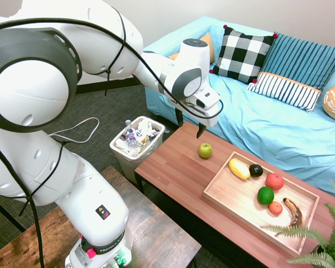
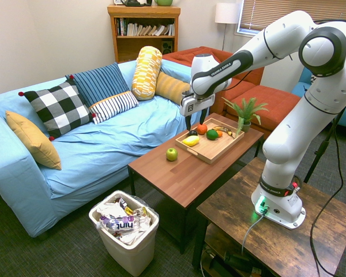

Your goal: Put the apple in the tray

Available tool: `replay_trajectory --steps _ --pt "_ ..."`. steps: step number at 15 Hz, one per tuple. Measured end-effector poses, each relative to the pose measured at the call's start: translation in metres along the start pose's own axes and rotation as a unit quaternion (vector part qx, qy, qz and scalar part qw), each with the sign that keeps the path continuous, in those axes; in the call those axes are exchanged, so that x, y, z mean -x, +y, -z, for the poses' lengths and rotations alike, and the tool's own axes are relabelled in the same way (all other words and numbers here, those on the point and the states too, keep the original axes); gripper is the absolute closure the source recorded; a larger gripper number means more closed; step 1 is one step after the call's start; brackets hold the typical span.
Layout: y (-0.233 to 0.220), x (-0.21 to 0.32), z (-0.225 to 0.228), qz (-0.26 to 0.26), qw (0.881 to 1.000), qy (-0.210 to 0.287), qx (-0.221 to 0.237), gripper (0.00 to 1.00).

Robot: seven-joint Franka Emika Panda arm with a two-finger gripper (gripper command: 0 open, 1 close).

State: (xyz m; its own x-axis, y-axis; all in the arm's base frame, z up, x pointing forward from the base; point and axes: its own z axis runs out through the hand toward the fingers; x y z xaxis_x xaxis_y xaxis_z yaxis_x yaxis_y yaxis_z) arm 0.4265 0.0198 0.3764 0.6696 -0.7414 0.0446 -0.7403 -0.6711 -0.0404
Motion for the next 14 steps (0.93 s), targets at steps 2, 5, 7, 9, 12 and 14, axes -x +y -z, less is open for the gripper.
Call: replay_trajectory --steps 2,5,7,9,12,14 --pt "-0.001 -0.001 -0.002 -0.001 1.0 -0.001 0.001 0.0" --pt "-0.015 -0.013 -0.014 -0.034 0.999 0.016 -0.008 0.0" --pt "-0.027 -0.026 -0.03 -0.042 0.999 0.015 -0.004 0.0" --pt "-0.043 -0.039 -0.051 -0.05 0.999 0.016 -0.001 0.0" --pt "-0.074 -0.057 -0.087 -0.06 0.998 0.017 0.002 0.0" --pt "-0.091 -0.065 -0.113 -0.066 0.998 0.018 0.011 0.0"
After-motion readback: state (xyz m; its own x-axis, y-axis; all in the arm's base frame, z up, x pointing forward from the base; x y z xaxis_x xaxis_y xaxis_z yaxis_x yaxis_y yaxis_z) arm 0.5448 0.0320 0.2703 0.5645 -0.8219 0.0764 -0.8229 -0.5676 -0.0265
